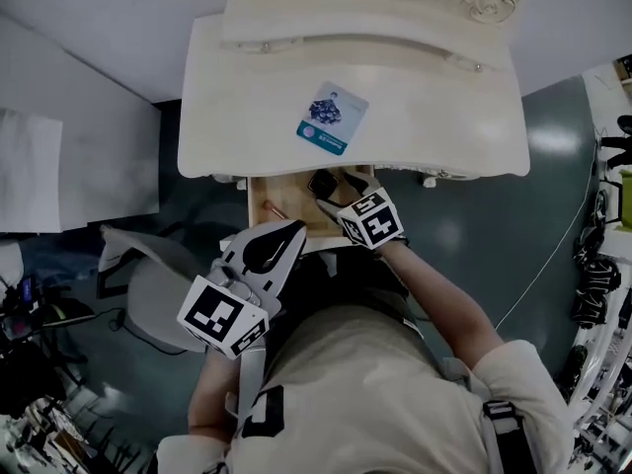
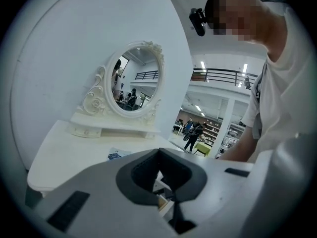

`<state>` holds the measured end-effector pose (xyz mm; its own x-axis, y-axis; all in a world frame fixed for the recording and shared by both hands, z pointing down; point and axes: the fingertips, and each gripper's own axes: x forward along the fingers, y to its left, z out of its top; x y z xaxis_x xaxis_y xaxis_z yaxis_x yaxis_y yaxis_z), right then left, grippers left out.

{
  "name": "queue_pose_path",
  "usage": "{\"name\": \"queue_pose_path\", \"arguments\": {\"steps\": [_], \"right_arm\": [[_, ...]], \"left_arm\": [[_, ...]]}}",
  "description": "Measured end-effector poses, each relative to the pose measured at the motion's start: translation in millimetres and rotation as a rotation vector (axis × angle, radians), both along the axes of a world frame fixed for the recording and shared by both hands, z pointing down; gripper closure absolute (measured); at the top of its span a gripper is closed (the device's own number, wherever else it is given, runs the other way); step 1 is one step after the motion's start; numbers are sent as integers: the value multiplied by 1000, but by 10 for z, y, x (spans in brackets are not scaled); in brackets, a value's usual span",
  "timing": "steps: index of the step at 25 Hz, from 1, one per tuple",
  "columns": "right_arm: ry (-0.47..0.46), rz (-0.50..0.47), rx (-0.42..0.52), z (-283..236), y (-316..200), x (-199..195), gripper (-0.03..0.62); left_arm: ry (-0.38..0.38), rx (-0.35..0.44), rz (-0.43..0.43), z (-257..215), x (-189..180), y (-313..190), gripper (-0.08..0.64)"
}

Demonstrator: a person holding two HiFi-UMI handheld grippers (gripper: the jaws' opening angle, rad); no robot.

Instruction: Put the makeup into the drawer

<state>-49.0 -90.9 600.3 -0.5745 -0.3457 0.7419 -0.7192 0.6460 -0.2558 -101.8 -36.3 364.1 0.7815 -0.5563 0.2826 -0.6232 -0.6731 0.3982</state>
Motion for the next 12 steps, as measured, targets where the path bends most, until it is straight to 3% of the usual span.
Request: {"name": "queue_pose_path", "arguments": {"steps": [12], "right_arm": [[67,-102,176,-670,-4,191,255]], "left_arm": [[34,69,-29,-250,-24,55,503]]}}
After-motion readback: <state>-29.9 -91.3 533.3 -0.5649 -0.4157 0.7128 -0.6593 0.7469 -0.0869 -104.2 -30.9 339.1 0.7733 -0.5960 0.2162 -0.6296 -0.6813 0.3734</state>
